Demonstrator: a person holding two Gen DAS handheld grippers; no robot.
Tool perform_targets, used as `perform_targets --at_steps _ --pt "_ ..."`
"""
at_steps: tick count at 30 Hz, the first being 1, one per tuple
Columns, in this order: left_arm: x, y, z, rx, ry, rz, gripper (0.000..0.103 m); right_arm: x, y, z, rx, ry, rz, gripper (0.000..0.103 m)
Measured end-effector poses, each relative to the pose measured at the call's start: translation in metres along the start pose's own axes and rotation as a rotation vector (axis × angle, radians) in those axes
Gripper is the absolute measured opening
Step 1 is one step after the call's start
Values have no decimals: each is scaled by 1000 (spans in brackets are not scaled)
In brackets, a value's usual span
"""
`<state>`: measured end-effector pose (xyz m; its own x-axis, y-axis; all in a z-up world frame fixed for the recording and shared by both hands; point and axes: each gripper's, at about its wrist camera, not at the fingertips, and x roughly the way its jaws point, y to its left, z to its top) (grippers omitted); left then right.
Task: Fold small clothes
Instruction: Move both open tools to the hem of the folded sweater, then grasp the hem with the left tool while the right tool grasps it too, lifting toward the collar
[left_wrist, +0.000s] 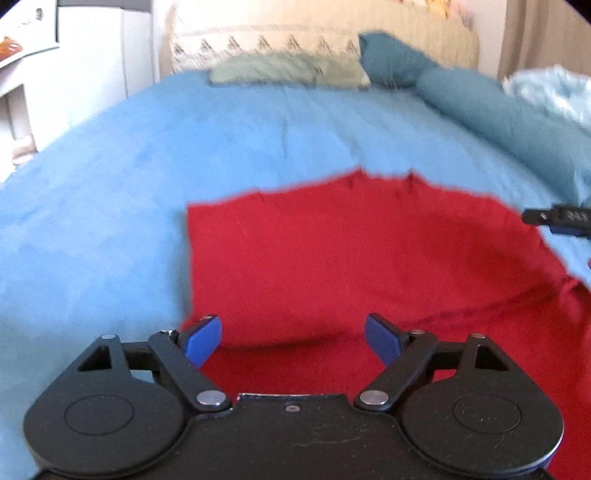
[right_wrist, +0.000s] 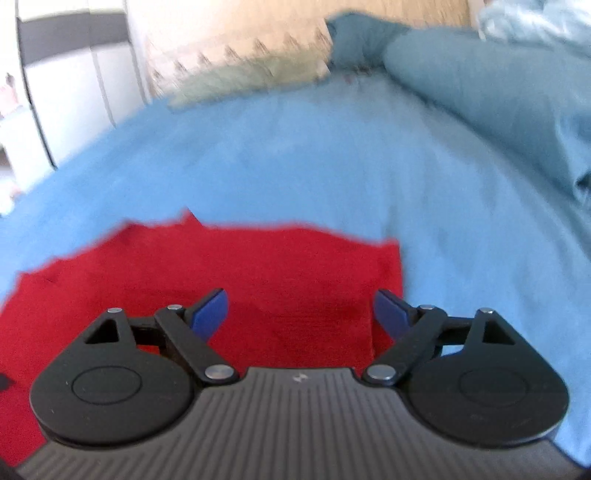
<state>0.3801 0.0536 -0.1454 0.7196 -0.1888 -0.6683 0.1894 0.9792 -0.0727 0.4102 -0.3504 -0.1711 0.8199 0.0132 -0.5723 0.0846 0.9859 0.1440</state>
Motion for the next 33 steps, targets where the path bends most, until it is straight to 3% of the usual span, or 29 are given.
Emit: perform_targets --at_steps 7,12,18,26,28,33 --pt "-92 23 3 -77 -38 20 103 -119 -6 17 -50 -71 95 103" --pt "-171 31 -15 -113 11 11 103 -218 -12 -1 -37 -1 97 103" --pt "-237 46 -51 -214 59 -74 103 -311 -26 -44 6 84 98 103" --pt "-247 36 -123 -231 161 -130 96 -344 -33 -138 -1 237 43 101" --pt "-238 30 -140 -225 202 -134 84 -341 -30 -159 5 264 20 98" --pt "-219 22 -169 -203 275 -112 67 -333 -28 -195 45 323 -31 87"
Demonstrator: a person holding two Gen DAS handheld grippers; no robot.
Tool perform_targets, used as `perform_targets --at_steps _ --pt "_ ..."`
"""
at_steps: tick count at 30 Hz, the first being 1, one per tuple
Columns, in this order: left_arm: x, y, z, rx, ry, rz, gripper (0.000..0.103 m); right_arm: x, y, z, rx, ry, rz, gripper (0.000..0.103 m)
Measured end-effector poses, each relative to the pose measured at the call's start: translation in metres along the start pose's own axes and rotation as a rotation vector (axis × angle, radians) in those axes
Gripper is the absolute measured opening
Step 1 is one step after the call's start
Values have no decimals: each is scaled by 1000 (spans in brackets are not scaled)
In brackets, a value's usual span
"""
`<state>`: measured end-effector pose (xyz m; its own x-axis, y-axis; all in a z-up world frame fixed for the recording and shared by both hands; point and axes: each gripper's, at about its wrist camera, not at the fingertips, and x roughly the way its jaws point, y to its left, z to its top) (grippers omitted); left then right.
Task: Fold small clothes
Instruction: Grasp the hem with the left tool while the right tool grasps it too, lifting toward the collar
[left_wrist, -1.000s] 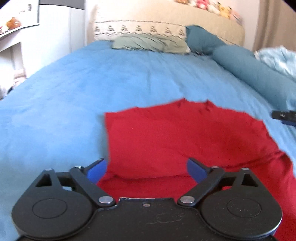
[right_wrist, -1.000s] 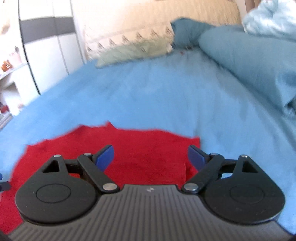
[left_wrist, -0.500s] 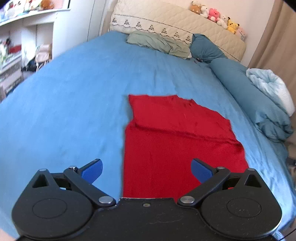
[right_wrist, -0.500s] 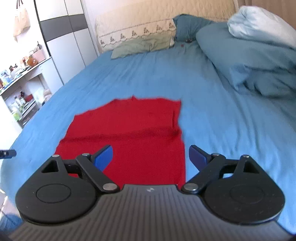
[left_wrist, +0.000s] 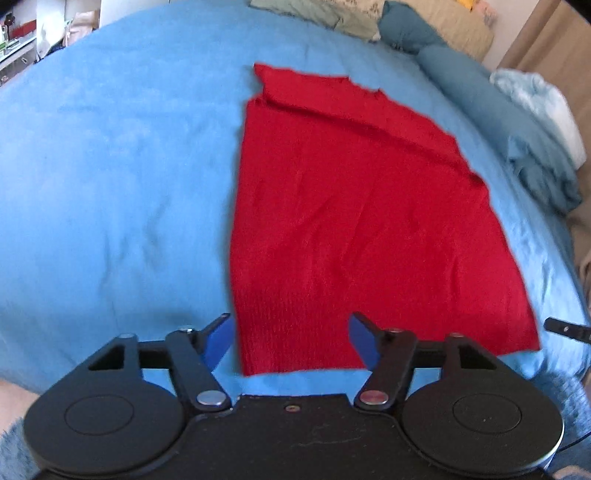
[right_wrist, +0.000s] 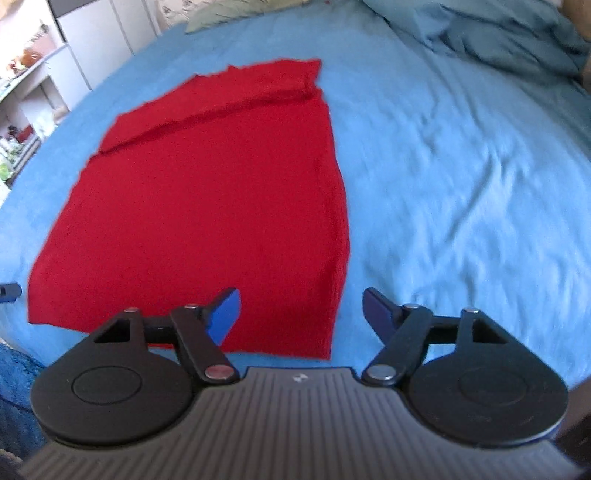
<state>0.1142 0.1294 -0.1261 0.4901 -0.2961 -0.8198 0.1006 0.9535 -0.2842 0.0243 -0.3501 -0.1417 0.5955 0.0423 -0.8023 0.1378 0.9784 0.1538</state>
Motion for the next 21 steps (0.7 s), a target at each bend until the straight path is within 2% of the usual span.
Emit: perform_targets --at_steps 4,11,13,15,17,21 --pt "12 0 -9 20 12 32 61 11 -1 -12 39 11 -20 79" --pt "28 -6 -24 89 23 65 59 26 5 -25 51 25 -50 68" --pt "30 -7 -25 94 19 70 59 26 6 -25 44 22 -45 57" --pt "31 -7 -26 95 15 75 56 28 7 -26 43 25 -44 53" --pt "31 -8 -27 97 12 82 48 29 6 -26 45 24 -46 50" --pt "29 -8 -28 86 12 71 14 29 7 -26 58 19 -40 34"
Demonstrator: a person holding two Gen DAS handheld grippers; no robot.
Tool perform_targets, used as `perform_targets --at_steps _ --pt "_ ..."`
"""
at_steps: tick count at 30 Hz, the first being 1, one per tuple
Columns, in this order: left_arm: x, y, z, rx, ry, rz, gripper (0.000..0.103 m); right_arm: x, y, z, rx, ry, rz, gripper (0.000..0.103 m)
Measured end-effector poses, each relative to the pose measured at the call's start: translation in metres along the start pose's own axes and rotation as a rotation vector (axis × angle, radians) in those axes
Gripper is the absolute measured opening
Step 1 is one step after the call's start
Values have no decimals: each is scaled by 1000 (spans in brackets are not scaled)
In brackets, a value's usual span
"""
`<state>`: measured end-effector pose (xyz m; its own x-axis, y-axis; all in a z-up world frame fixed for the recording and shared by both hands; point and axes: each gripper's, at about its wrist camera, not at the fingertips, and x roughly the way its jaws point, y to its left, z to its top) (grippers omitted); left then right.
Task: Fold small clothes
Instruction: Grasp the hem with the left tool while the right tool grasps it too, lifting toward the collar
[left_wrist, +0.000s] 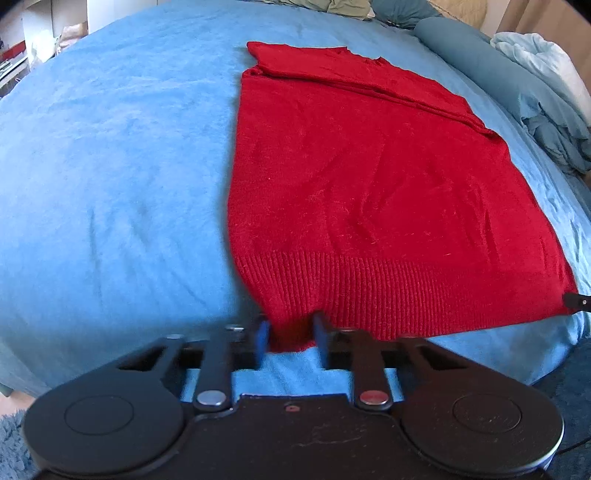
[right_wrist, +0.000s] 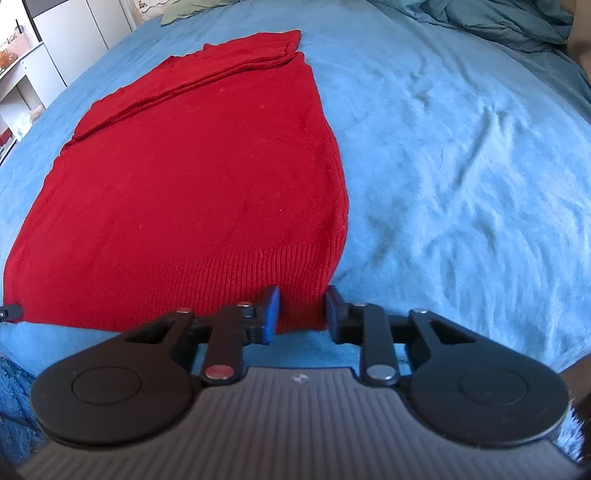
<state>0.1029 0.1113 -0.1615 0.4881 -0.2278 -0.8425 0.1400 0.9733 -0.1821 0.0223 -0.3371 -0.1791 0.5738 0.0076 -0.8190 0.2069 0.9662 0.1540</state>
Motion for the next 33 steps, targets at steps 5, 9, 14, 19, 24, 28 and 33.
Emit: perform_targets --at_steps 5,9,14,19,24,28,33 --pt "-5 -3 2 -4 -11 7 7 0 -3 0 25 -11 17 22" --pt "-30 -7 10 -24 -74 -8 6 -13 -5 5 41 -45 46 21" --pt "-76 -5 47 -96 -220 -88 6 -51 -12 39 132 -143 155 21" --pt "-98 1 130 -176 -370 -134 5 -75 -8 116 154 -278 253 20" --pt "-67 -4 244 -198 -456 -81 5 -56 9 227 147 -395 285 20" --pt "3 -9 332 -203 -447 -18 4 11 25 318 180 -371 280 20" --pt "131 1 386 -229 -371 62 4 148 43 389 148 -293 174 20"
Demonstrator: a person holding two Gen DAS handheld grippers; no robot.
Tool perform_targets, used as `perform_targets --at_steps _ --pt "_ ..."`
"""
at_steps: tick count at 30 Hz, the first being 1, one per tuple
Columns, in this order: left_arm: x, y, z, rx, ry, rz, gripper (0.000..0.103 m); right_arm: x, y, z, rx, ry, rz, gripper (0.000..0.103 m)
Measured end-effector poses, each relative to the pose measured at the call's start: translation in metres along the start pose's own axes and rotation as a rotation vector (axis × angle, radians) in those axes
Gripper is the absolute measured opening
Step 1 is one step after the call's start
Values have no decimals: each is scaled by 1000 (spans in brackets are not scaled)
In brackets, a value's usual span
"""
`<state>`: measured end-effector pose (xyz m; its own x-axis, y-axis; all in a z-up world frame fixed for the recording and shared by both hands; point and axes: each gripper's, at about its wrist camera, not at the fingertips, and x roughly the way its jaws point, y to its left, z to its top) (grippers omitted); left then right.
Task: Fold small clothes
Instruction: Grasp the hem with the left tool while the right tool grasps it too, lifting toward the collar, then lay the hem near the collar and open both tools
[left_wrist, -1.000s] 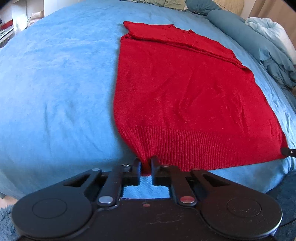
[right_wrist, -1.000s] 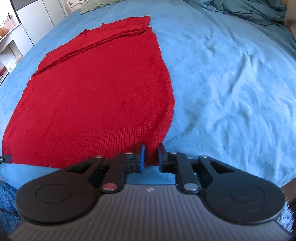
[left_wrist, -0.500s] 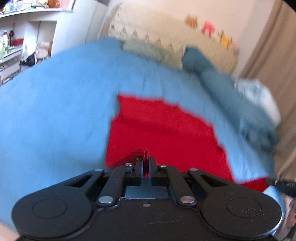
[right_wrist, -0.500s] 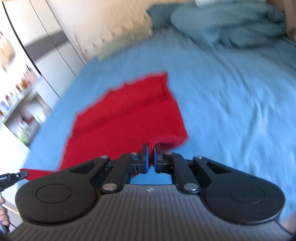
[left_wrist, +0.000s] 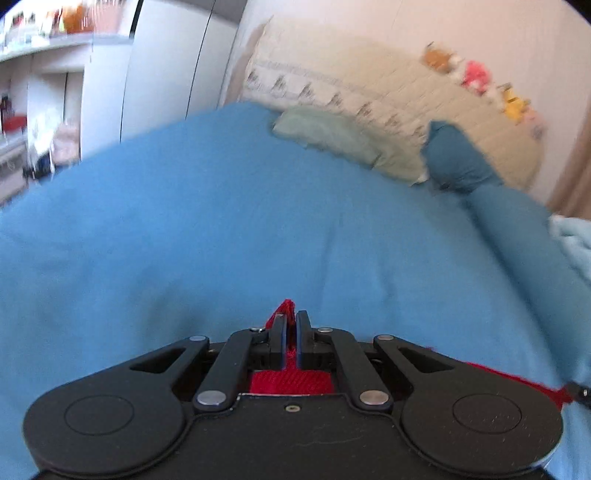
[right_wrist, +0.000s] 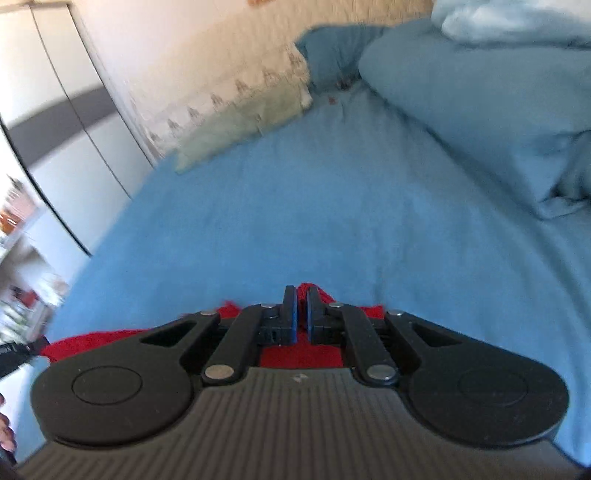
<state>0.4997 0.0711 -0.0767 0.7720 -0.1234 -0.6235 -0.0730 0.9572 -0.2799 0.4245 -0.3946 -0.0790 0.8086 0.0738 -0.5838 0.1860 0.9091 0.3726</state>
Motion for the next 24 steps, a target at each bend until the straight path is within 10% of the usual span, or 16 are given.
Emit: perform_targets --at_steps 11,12,15,24 --pt "79 3 -6 47 103 94 7 109 -7 -2 -81 73 -42 23" --pt "75 1 -4 69 97 112 16 109 -5 -1 -100 74 -48 29" --pt "51 -6 -10 130 78 204 81 90 4 1 -133 53 -86 93" --pt "1 -10 -109 173 258 32 91 31 60 -88 -337 158 38 99"
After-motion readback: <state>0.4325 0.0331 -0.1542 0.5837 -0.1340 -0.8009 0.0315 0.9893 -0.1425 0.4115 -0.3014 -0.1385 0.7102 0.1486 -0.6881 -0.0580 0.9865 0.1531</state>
